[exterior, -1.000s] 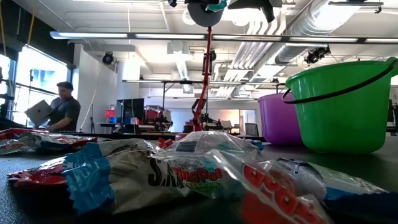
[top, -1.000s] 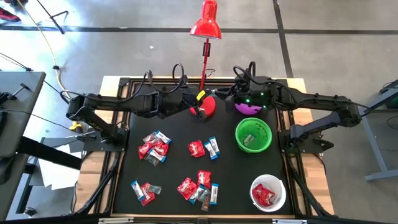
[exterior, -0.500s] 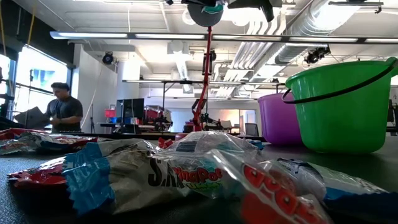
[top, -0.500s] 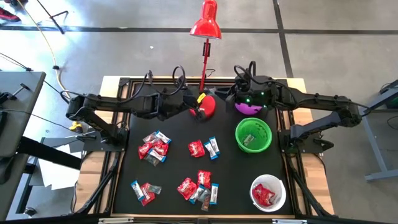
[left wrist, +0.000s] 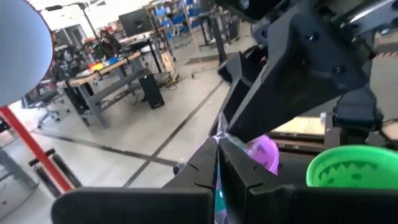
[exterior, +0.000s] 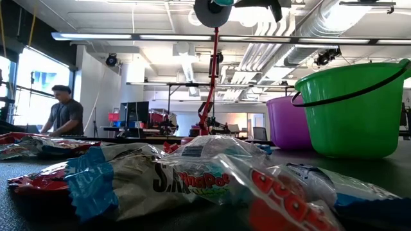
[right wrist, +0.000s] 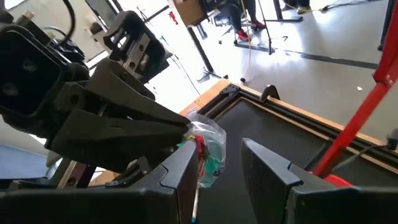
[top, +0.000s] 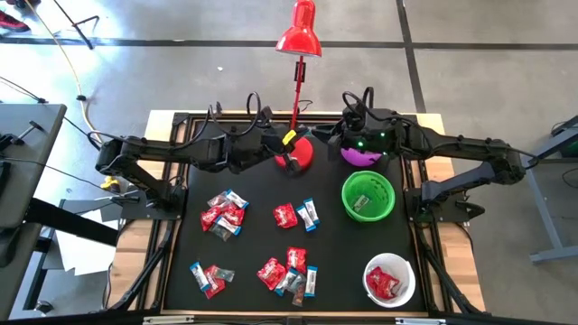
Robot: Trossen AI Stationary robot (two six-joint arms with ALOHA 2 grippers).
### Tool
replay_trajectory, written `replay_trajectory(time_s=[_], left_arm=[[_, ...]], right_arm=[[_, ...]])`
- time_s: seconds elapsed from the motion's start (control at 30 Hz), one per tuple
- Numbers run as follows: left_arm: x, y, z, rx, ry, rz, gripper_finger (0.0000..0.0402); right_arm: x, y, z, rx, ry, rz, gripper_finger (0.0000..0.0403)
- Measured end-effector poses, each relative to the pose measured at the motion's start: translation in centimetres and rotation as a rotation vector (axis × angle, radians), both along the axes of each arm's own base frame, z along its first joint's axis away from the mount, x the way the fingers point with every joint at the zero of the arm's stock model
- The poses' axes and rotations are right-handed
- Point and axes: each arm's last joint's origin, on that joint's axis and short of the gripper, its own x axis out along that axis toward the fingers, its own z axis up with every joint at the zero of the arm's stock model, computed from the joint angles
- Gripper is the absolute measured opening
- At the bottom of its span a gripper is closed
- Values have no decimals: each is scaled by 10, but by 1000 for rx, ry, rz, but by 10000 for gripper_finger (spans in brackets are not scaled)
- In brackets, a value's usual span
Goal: Organize candy in baskets
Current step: Put the blue gummy into the violet bucket
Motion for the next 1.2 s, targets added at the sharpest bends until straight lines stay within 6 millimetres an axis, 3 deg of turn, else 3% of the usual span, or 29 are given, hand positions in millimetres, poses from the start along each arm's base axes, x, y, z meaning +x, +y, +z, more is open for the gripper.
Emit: replay_trajectory(time_s=[0.53,0.67,0.83,1.2], left_arm=[[0,0,1,-2,-12,-17,0],[0,0,1,-1,-13,-12,0],[0,1,3,18,-21,3,0],[-3,0,3,42,14,36,4]], right_arm=[[2,3,7,4,-77,82,115],[2,3,7,3,-77,81,82],[2,2,7,2,-78,76,13],[2,2,7,0,-75,74,1]])
